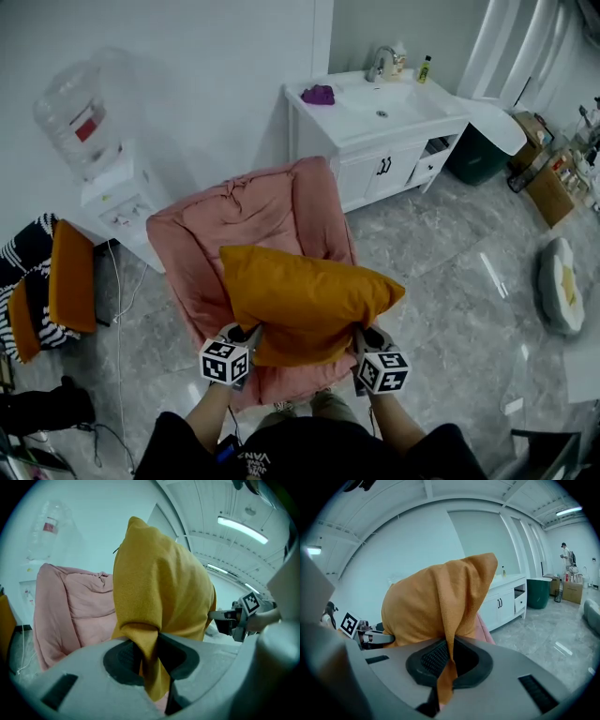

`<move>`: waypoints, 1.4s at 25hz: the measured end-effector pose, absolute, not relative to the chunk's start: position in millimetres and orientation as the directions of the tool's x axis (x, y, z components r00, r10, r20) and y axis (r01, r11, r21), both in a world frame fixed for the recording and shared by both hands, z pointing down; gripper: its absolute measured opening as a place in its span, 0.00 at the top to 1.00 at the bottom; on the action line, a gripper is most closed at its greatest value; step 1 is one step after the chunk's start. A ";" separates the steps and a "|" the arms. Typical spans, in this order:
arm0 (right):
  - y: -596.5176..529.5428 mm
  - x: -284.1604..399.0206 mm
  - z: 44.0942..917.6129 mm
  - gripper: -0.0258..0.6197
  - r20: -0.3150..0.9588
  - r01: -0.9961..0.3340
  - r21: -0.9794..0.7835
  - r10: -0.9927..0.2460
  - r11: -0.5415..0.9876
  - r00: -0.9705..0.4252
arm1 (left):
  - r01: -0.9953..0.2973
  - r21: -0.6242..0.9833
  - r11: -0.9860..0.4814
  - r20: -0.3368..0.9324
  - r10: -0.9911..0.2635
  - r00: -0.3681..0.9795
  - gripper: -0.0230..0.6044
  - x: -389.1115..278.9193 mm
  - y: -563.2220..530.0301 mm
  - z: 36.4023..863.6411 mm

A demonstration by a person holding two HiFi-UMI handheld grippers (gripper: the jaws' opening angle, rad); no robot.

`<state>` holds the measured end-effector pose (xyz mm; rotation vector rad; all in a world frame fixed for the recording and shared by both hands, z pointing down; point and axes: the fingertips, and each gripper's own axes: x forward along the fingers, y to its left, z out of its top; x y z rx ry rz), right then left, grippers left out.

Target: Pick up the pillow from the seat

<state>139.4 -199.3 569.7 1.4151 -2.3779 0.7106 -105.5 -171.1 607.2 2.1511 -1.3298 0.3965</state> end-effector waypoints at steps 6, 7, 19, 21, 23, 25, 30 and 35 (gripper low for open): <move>-202.2 133.0 540.2 0.94 0.420 -0.861 -0.263 -0.752 0.434 -0.508 | -0.889 0.296 -0.349 0.488 -0.744 0.455 0.83 -111.5 -167.8 579.7; -203.2 130.9 535.2 0.94 0.412 -0.858 -0.263 -0.753 0.440 -0.513 | -0.890 0.292 -0.350 0.481 -0.751 0.453 0.83 -113.4 -166.8 574.3; -221.2 101.9 478.3 0.94 0.293 -0.816 -0.263 -0.764 0.514 -0.575 | -0.920 0.221 -0.324 0.376 -0.842 0.386 0.83 -142.7 -169.2 504.9; -224.7 99.8 469.1 0.94 0.273 -0.812 -0.260 -0.767 0.522 -0.581 | -0.921 0.214 -0.324 0.357 -0.852 0.383 0.83 -144.4 -171.0 497.1; -229.5 98.3 458.0 0.94 0.249 -0.809 -0.259 -0.772 0.528 -0.584 | -0.921 0.208 -0.329 0.336 -0.861 0.383 0.83 -145.6 -174.6 488.0; -233.7 96.6 445.8 0.94 0.224 -0.806 -0.255 -0.778 0.534 -0.586 | -0.921 0.204 -0.332 0.314 -0.869 0.383 0.83 -147.4 -178.7 478.4; -242.0 94.0 416.3 0.94 0.171 -0.803 -0.250 -0.791 0.542 -0.587 | -0.920 0.194 -0.340 0.271 -0.883 0.384 0.82 -150.2 -188.9 454.8; -247.0 93.5 393.0 0.94 0.117 -0.797 -0.250 -0.800 0.550 -0.589 | -0.919 0.181 -0.350 0.220 -0.896 0.385 0.82 -151.8 -195.7 432.2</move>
